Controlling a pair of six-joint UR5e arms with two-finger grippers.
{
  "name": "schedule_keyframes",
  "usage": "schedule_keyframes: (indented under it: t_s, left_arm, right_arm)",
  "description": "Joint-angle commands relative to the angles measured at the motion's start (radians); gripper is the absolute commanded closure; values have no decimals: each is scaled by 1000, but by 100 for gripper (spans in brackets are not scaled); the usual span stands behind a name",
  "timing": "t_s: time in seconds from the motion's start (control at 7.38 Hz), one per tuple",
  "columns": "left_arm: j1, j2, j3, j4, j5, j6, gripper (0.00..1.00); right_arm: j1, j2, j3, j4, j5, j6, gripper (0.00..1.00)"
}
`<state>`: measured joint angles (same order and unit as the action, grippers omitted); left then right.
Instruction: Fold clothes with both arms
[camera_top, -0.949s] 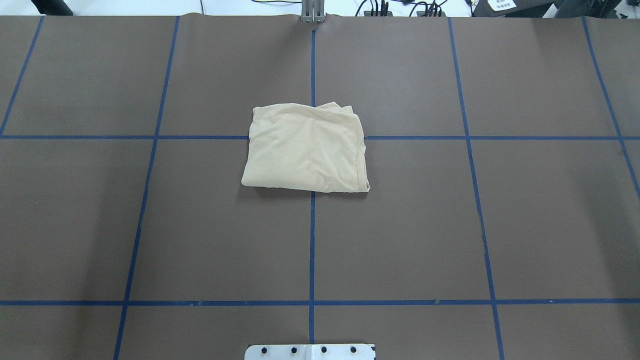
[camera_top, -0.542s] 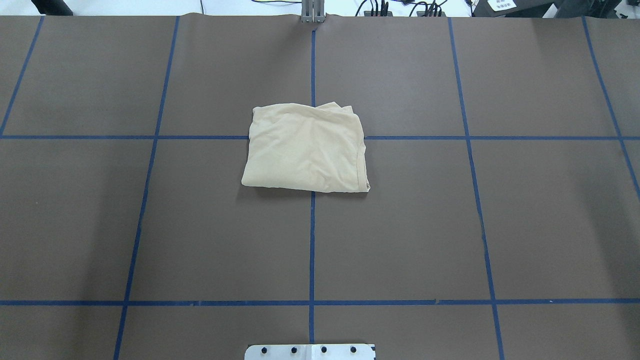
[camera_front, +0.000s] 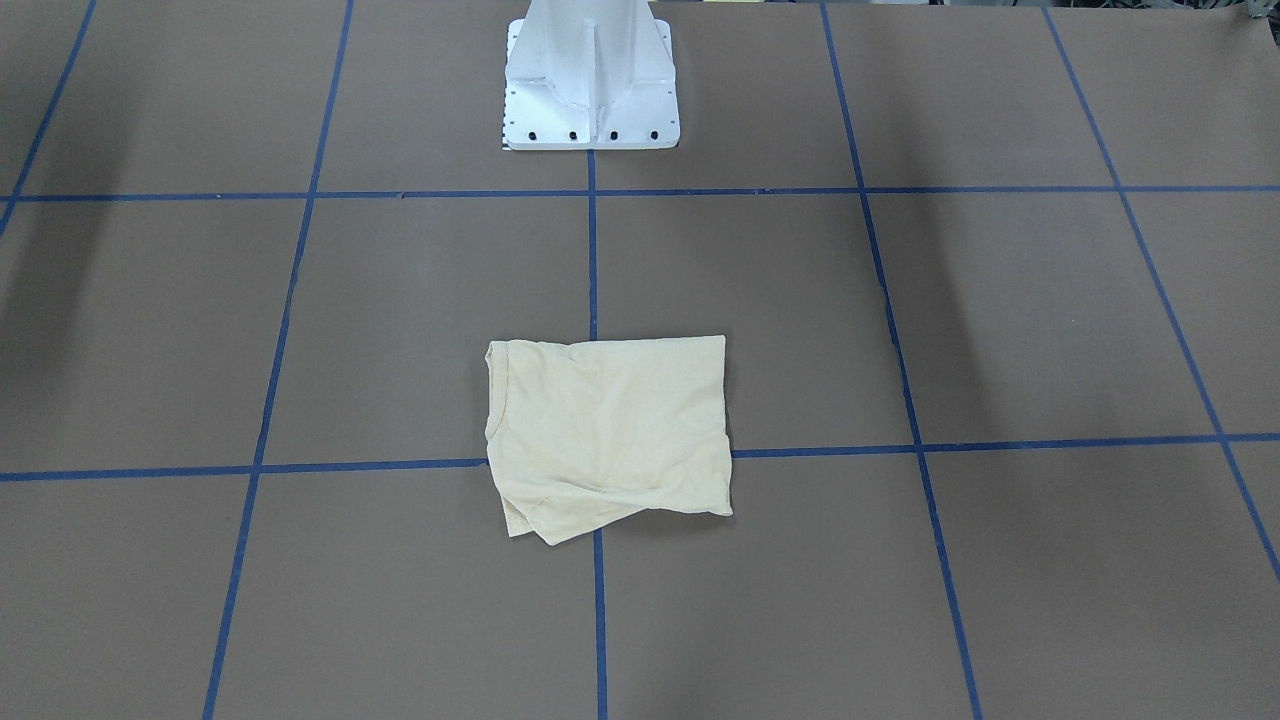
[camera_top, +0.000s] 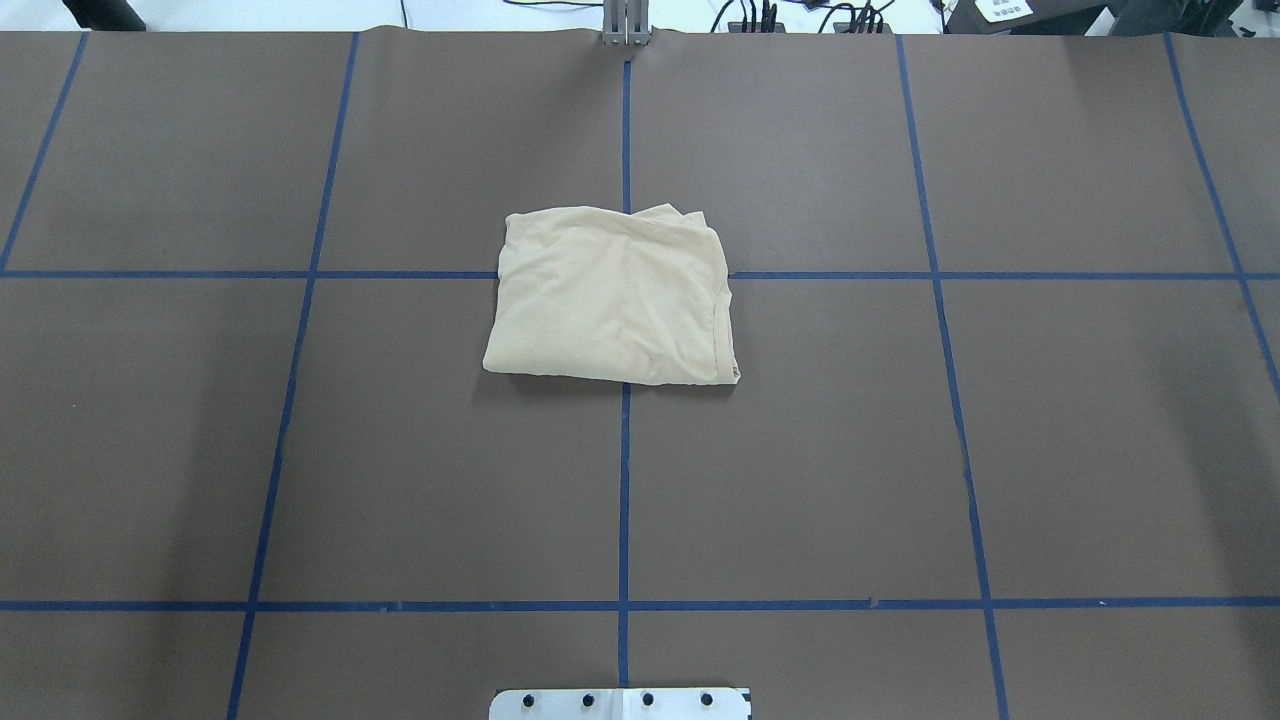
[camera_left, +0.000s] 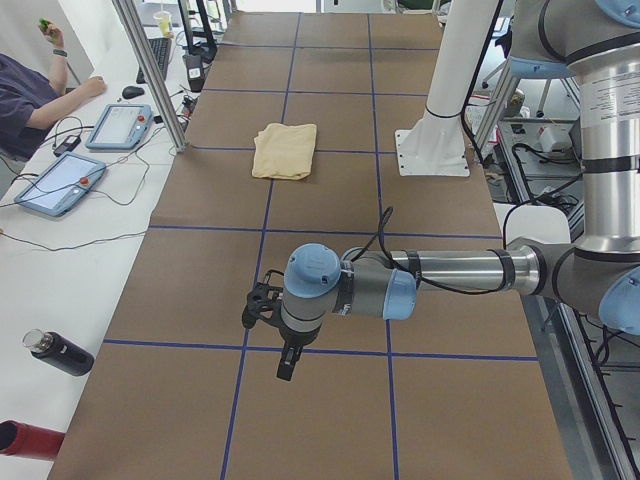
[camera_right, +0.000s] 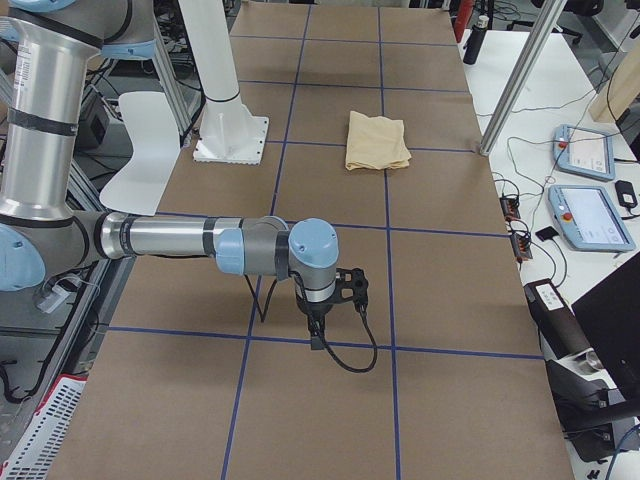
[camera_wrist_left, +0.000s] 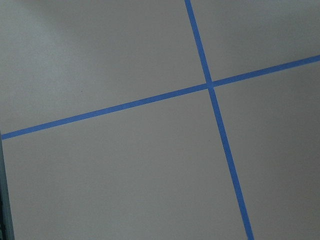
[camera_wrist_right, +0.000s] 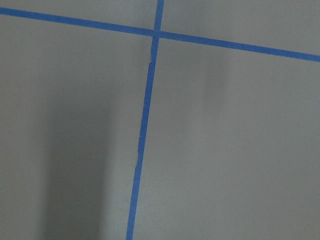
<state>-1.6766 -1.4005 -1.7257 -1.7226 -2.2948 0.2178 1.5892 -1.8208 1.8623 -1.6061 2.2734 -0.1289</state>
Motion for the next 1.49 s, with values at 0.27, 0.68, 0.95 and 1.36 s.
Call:
schedule_keyframes:
  t_s: [0.27,0.68,0.95,1.36]
  left_arm:
    - [0,0,0,0,0,0,0]
    - [0,-2,0,-2,0,0,0]
    - [0,-2,0,-2,0,0,0]
    - [0,-2,0,0,0,0,0]
  right_arm:
    - [0,0,0,5,0,0,0]
    - [0,-8,0,6,0,0,0]
    - [0,-11,0,20,0,0,0]
    - [0,-20,0,23,0,0,0]
